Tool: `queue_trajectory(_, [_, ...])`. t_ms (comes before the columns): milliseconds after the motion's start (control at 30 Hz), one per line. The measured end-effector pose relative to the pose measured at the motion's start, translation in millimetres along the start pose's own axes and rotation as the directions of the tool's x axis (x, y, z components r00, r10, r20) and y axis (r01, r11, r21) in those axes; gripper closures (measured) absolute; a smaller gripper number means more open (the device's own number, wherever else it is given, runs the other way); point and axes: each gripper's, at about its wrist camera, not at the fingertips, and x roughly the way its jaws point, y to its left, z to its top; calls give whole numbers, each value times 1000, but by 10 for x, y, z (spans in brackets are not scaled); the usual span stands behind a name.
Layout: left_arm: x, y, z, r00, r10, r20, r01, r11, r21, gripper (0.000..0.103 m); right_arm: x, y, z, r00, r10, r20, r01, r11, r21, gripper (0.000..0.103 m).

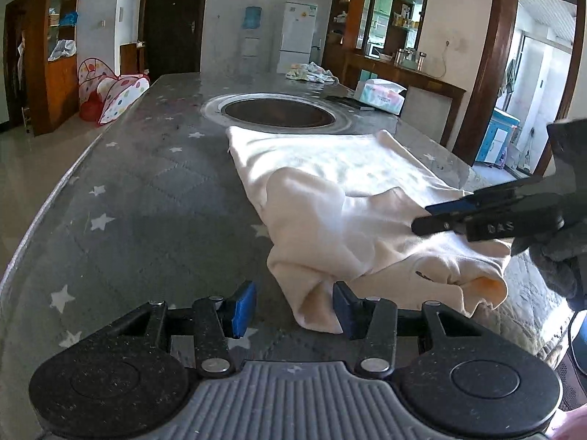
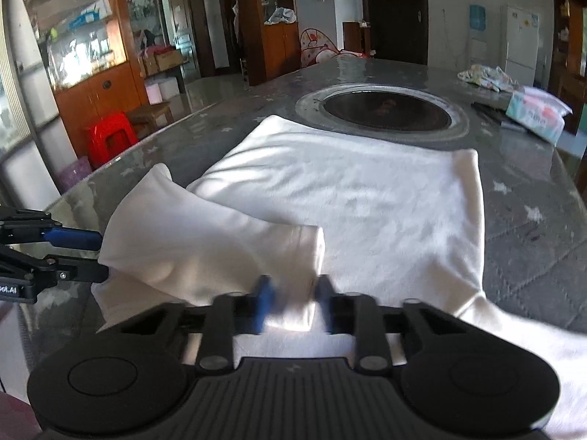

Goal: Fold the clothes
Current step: 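Lift the opposite shirt side with the right gripper, fold it over, release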

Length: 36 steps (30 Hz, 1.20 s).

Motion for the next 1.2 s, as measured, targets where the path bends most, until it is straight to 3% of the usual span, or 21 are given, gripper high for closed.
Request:
queue_trajectory(67, [1, -8, -13, 1000, 2, 5, -2, 1000, 5, 55, -18, 51, 70, 1000, -21, 7, 21, 1000, -23, 98])
queue_trajectory(267, [-1, -38, -60, 1000, 10, 28, -11, 999, 35, 55, -338, 293, 381, 990, -86, 110, 100, 986, -132, 99])
queue_trajectory(567, [12, -30, -138, 997, 12, 77, -16, 999, 46, 55, -820, 804, 851, 944, -200, 262, 276, 914, -297, 99])
queue_trajectory(733, [17, -28, -170, 995, -1, 104, -5, 998, 58, 56, -925, 1128, 989, 922, -247, 298, 349, 865, -361, 99])
queue_trajectory(900, [23, -63, -168, 994, -14, 111, 3, 996, 93, 56, -911, 1472, 1146, 914, -257, 314, 377, 826, -420, 99])
queue_trajectory(1200, [9, -95, -125, 989, 8, 151, -28, 991, 127, 57, -858, 1749, 1294, 897, -294, 329, 419, 799, -430, 99])
